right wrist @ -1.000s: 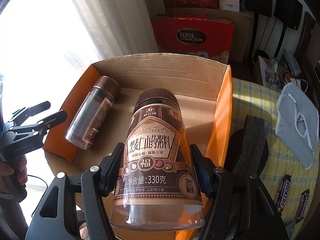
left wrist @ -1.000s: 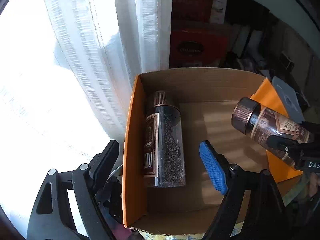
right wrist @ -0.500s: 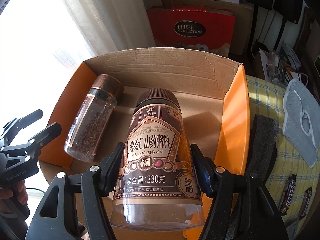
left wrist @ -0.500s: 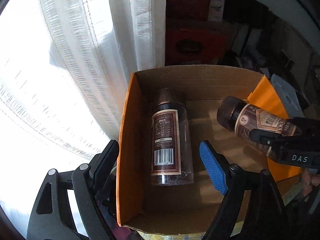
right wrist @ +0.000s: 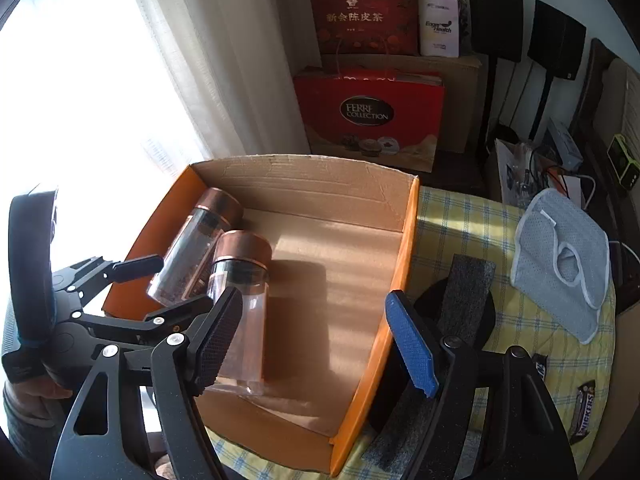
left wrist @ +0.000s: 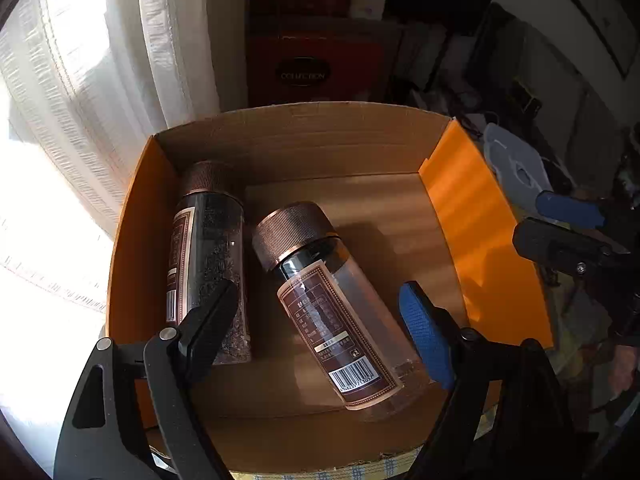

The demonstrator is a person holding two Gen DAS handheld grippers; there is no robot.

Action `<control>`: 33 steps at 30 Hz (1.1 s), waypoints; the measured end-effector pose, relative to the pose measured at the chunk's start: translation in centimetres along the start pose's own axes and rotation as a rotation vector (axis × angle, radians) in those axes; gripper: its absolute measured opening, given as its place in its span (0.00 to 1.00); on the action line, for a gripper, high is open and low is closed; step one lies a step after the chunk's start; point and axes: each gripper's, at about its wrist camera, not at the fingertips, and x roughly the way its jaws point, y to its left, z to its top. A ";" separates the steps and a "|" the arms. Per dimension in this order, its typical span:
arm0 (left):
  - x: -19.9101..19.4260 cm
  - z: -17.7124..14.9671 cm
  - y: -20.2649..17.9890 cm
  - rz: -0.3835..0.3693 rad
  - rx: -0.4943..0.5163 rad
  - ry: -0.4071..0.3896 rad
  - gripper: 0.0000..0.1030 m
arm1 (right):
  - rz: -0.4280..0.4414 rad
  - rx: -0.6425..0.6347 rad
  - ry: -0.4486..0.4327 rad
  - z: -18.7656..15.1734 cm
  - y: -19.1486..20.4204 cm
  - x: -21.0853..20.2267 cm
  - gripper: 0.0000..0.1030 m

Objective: Organize objects
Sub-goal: 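Release the jar with the left tool while the right tool lowers its jar into the box, then open the right tool and withdraw both tools from the orange box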

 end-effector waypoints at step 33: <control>3.0 0.6 -3.1 0.254 0.168 0.012 0.54 | 0.030 0.070 -0.023 -6.2 -4.5 -3.6 0.76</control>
